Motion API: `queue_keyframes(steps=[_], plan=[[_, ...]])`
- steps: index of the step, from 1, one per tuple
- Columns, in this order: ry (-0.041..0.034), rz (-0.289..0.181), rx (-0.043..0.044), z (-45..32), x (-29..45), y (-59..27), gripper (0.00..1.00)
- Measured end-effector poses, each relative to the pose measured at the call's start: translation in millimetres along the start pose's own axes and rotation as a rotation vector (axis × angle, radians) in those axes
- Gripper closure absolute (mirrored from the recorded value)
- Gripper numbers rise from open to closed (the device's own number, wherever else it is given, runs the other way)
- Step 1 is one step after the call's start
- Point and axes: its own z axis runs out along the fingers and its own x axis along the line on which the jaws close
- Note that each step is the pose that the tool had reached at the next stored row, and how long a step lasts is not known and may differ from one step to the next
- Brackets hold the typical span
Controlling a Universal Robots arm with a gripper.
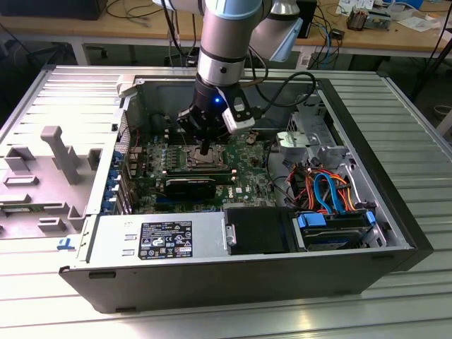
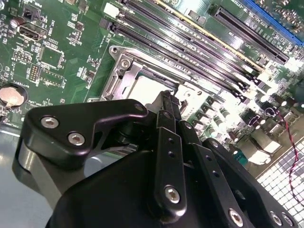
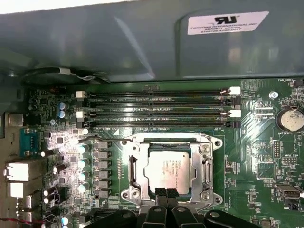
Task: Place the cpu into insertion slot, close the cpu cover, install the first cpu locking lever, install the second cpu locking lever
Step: 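Install the first cpu locking lever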
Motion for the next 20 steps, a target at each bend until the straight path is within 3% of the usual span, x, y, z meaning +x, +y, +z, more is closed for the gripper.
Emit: queue_keyframes(steps=[9,10,11,16,20], plan=[[-0.0008,-0.024,0.0030,0.1,0.0,0.0,0.89],[-0.0165,-0.023,0.0033,0.3,0.0,0.1,0.89],[-0.0380,-0.023,0.0036,0.6,0.0,0.1,0.89],[-0.0890,-0.021,0.0042,1.3,-0.2,0.1,0.89],[-0.1123,-0.021,0.0047,1.8,-0.3,0.1,0.89]])
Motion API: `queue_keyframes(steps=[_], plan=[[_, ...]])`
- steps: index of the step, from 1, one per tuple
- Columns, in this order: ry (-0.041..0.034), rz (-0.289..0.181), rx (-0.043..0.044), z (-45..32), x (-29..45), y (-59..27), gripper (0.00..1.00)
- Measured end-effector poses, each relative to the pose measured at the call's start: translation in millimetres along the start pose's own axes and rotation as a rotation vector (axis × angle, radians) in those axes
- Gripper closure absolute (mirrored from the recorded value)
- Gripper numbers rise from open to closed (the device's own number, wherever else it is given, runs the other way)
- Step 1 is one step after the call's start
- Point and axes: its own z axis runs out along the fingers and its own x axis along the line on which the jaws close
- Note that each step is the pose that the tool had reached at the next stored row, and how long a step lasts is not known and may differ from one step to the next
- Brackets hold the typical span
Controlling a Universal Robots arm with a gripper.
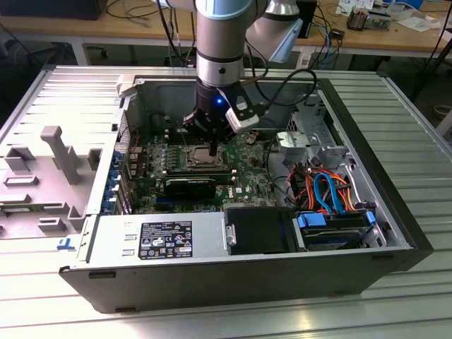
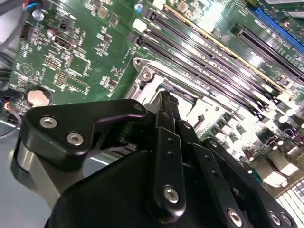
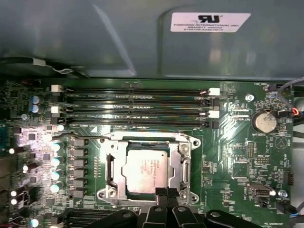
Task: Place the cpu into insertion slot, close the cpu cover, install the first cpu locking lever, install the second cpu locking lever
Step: 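Install the first cpu locking lever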
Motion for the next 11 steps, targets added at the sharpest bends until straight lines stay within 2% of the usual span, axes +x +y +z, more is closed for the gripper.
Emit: queue_keyframes(steps=[11], plan=[[-0.0103,0.001,0.0003,0.0,0.1,0.0,0.89]])
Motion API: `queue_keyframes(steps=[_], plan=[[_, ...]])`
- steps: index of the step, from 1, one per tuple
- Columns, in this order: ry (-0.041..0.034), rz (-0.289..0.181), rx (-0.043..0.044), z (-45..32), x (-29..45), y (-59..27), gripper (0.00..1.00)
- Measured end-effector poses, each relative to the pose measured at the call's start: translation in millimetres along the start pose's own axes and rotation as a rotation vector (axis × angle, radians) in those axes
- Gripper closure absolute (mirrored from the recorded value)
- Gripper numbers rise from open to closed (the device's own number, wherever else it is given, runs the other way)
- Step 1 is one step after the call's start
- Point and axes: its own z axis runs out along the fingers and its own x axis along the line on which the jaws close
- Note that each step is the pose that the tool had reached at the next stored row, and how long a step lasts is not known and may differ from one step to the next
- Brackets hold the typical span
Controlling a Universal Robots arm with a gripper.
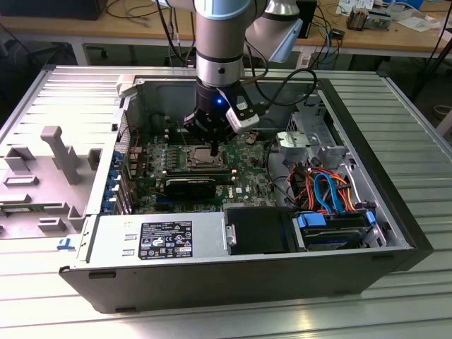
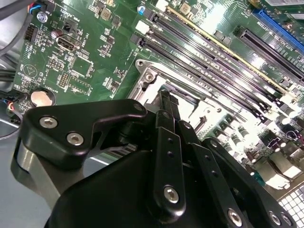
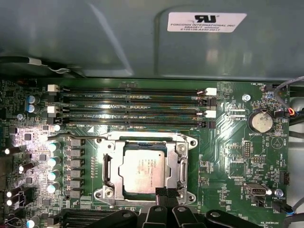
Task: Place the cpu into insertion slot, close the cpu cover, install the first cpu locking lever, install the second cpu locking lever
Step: 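Install the first cpu locking lever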
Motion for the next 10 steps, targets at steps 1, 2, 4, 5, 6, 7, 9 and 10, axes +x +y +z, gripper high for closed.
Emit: queue_keyframes(steps=[1,2,4,5,6,7,9,10], plan=[[-0.0008,0.000,0.0001,0.0,0.0,0.0,0.89],[-0.0013,0.000,0.0001,0.0,0.0,0.0,0.89],[-0.0013,0.000,0.0002,0.0,0.0,0.0,0.89],[-0.0013,0.000,0.0003,0.0,0.0,0.0,0.89],[-0.0013,0.000,0.0002,0.0,0.0,0.0,0.89],[-0.0013,0.000,0.0001,-0.1,0.0,0.0,0.89],[-0.0013,0.000,0.0002,-2.8,0.0,-0.1,0.89],[-0.0013,0.000,0.0002,-5.8,0.1,-0.2,0.89]])
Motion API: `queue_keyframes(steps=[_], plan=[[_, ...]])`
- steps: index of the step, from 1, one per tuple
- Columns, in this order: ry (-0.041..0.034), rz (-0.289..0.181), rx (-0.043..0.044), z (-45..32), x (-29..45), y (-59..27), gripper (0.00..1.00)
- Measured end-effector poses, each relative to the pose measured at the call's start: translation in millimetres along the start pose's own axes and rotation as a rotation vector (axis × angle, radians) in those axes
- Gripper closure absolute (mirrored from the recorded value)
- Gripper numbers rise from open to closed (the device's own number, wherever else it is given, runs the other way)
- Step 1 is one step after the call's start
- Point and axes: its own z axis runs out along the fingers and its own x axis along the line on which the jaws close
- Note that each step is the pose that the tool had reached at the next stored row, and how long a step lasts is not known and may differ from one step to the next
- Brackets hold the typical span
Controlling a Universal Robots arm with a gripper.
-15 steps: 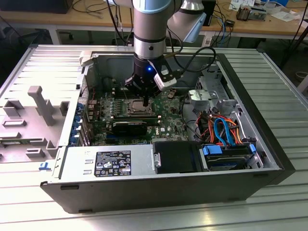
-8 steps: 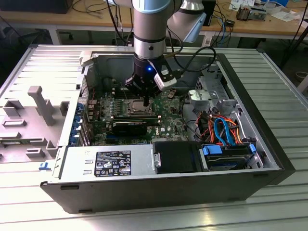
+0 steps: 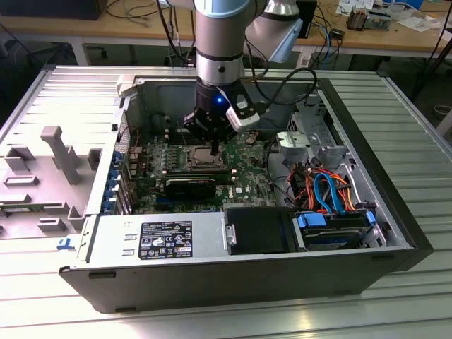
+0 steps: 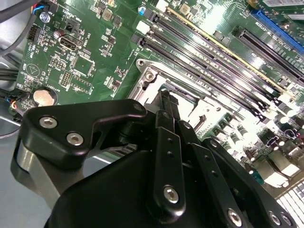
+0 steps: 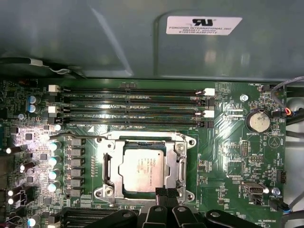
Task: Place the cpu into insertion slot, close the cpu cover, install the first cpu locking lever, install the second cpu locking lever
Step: 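Install the first cpu locking lever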
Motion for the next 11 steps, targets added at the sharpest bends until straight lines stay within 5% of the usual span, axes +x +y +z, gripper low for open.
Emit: queue_keyframes(steps=[3,7,11], plan=[[-0.0003,0.000,-0.0007,-4.7,0.7,-0.1,0.89],[-0.0034,0.000,-0.0036,-5.6,15.5,0.3,0.89],[-0.0038,0.000,-0.0039,-5.5,22.1,0.5,0.89]])
